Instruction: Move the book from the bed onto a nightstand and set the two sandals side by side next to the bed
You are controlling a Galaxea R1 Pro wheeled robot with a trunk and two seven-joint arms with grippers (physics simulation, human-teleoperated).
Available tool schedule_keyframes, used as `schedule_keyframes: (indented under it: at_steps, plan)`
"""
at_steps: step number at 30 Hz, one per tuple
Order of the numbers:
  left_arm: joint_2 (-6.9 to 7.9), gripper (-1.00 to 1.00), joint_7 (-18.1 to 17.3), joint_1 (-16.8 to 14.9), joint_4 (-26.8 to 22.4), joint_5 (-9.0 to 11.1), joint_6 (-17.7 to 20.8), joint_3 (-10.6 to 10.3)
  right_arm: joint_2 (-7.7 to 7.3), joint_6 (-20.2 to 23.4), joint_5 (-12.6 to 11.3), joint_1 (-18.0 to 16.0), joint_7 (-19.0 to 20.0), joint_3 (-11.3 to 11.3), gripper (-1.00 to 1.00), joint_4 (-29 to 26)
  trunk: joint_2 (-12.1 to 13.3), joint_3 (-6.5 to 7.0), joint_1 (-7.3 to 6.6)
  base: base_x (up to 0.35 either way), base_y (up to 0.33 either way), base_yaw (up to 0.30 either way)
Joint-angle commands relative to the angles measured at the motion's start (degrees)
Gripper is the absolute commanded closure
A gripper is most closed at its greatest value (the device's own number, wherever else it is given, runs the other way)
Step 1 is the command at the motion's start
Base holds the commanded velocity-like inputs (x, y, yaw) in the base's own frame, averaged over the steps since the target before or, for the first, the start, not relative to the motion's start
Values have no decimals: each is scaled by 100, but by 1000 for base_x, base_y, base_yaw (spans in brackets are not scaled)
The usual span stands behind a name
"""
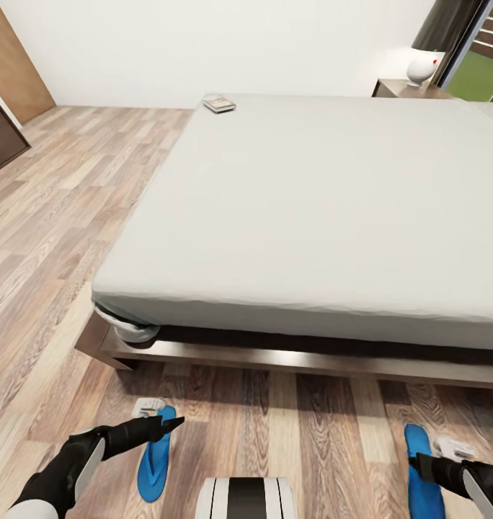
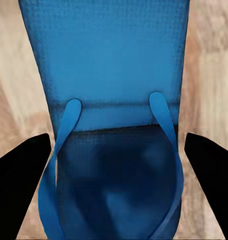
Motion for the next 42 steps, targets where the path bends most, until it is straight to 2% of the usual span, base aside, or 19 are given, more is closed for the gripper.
schedule_keyframes:
  at_steps: [1,3,4,6,8,31,42]
  plan:
    - [-1,-100,-19,-1,1,42,59,11,102,12,344,-3,-89,-12,100,-8,-2,-3,-1,0,0,0]
    - [-5,-100,-22,-1,8,42,55,16,235,-148,964,-3,-202,-5,100,-8,-2,-3,-1,0,0,0]
    - [-7,-100,-23,-1,9,42,54,19,271,-274,1195,-3,-231,-3,100,-8,-2,-3,-1,0,0,0]
    - [-9,-100,-24,-1,11,42,54,22,308,-546,1459,-3,-260,-1,100,-8,-2,-3,-1,0,0,0]
    - [-11,-100,-24,-1,17,43,55,23,326,-742,1588,-3,-274,-2,100,-13,-2,-3,-1,0,0,0]
    - [-20,-100,1,-1,30,58,44,23,328,-839,1618,-3,-246,-34,100,-26,-2,-3,-1,0,3,0]
    - [-20,-100,2,-1,38,60,43,28,332,-856,1618,-3,-247,-21,100,-27,-2,-3,-1,0,250,0]
